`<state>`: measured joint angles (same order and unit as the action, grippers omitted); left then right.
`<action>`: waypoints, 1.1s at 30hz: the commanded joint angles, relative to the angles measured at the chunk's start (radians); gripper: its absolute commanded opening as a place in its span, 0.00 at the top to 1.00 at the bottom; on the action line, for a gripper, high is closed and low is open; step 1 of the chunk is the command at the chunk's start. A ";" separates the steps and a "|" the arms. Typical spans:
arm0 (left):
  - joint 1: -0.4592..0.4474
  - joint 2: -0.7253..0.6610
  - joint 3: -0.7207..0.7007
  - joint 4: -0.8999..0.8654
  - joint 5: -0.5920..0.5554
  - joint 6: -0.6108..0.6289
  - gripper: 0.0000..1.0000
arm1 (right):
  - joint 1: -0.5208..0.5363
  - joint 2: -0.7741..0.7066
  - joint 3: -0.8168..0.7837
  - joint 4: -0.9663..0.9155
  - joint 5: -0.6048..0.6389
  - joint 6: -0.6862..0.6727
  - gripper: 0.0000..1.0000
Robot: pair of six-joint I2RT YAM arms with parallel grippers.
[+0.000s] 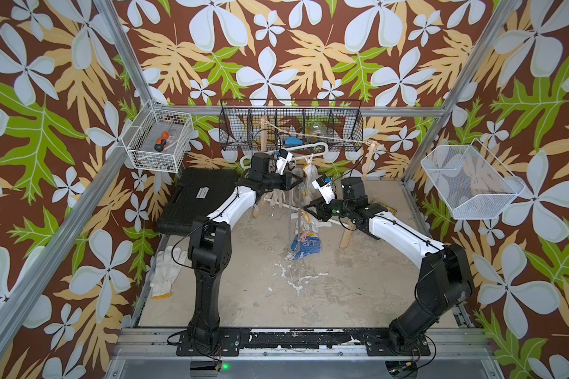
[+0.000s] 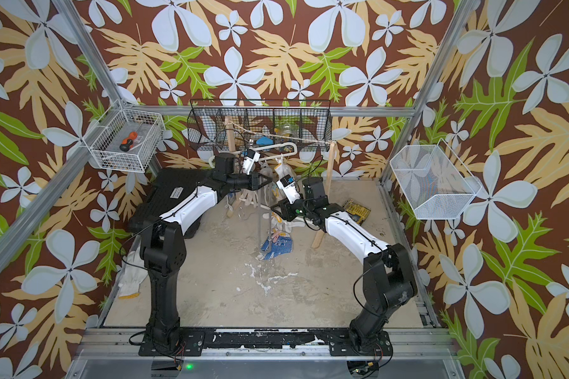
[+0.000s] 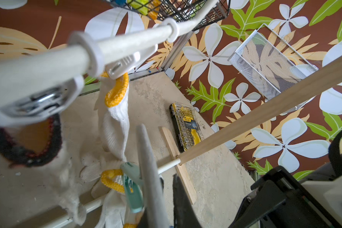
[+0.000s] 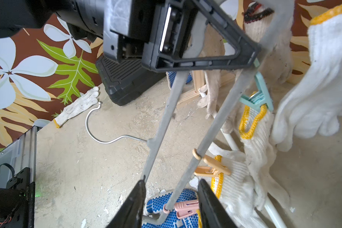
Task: Clip the gloves onto a hanger to dry
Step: Pick up the glove from the center of the board.
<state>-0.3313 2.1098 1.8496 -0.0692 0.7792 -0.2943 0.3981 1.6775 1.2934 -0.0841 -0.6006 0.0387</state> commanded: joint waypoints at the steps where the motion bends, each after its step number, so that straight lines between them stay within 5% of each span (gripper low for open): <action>1: -0.003 -0.027 -0.012 -0.006 -0.027 -0.016 1.00 | 0.006 -0.014 0.002 -0.012 0.007 -0.016 0.55; 11: -0.008 -0.056 -0.042 -0.036 -0.088 -0.091 1.00 | 0.025 -0.092 -0.075 -0.040 0.003 -0.080 0.53; 16: -0.010 -0.052 -0.007 -0.102 -0.121 -0.122 1.00 | 0.114 -0.176 -0.169 -0.009 0.047 -0.189 0.50; 25: -0.012 -0.073 -0.012 -0.131 -0.161 -0.132 1.00 | 0.293 -0.155 -0.268 0.152 0.310 0.136 0.50; 33: -0.014 -0.079 -0.006 -0.162 -0.207 -0.141 1.00 | 0.363 -0.049 -0.228 0.142 0.548 0.248 0.57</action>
<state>-0.3439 2.0430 1.8370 -0.2260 0.5911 -0.4271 0.7521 1.6077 1.0607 0.0349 -0.1768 0.2089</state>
